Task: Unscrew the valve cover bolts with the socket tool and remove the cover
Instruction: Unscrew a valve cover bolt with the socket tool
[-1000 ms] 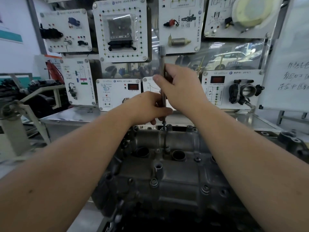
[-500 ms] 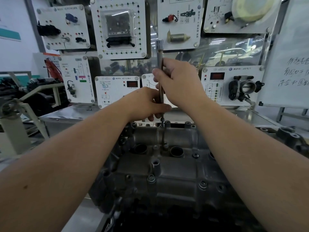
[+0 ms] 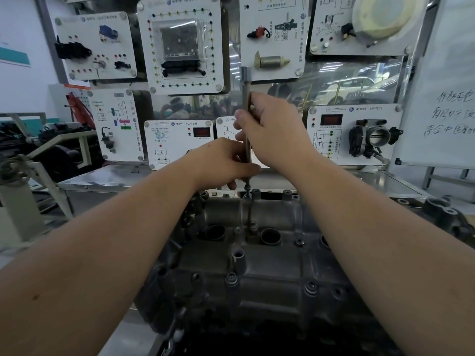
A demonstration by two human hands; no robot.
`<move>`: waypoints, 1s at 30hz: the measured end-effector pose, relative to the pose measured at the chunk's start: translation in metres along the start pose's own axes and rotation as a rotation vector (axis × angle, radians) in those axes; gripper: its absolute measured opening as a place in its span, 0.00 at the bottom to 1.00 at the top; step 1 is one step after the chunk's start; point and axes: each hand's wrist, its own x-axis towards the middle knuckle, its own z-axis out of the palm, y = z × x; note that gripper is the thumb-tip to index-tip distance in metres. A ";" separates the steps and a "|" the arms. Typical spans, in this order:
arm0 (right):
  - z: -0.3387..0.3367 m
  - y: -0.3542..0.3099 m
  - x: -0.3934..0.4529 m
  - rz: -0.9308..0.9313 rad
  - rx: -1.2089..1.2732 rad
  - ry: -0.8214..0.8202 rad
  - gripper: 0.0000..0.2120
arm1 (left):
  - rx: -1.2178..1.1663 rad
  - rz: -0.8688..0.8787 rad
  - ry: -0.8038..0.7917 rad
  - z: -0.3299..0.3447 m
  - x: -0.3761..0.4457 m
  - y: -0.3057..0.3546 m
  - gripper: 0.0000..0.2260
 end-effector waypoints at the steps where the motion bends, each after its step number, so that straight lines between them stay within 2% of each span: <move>1: 0.000 0.000 0.000 0.002 -0.004 -0.004 0.09 | -0.023 -0.005 -0.005 0.000 0.000 0.000 0.08; 3: 0.000 0.000 0.000 -0.014 -0.004 -0.001 0.08 | -0.058 -0.003 -0.010 -0.001 -0.001 0.000 0.07; 7: 0.000 -0.001 -0.003 -0.034 0.041 -0.009 0.14 | -0.016 0.013 -0.003 -0.002 -0.003 -0.001 0.10; 11: -0.001 -0.001 -0.002 -0.049 0.004 0.041 0.10 | 0.007 0.013 0.009 -0.001 -0.001 -0.002 0.10; 15: -0.001 0.000 0.001 0.005 0.008 -0.005 0.08 | -0.054 -0.004 0.006 -0.001 -0.001 0.000 0.07; 20: 0.000 -0.002 -0.002 -0.004 0.059 -0.028 0.15 | -0.023 0.010 -0.003 -0.002 -0.003 -0.002 0.08; 24: -0.001 -0.002 -0.002 -0.048 -0.014 0.037 0.11 | -0.010 0.009 0.004 -0.002 -0.001 -0.002 0.11; 28: 0.000 -0.002 0.001 -0.009 0.001 -0.019 0.08 | -0.043 -0.002 -0.004 0.000 0.001 -0.002 0.08; 30: 0.000 -0.002 0.001 -0.009 -0.001 -0.028 0.11 | -0.065 -0.002 -0.009 -0.001 0.000 -0.002 0.07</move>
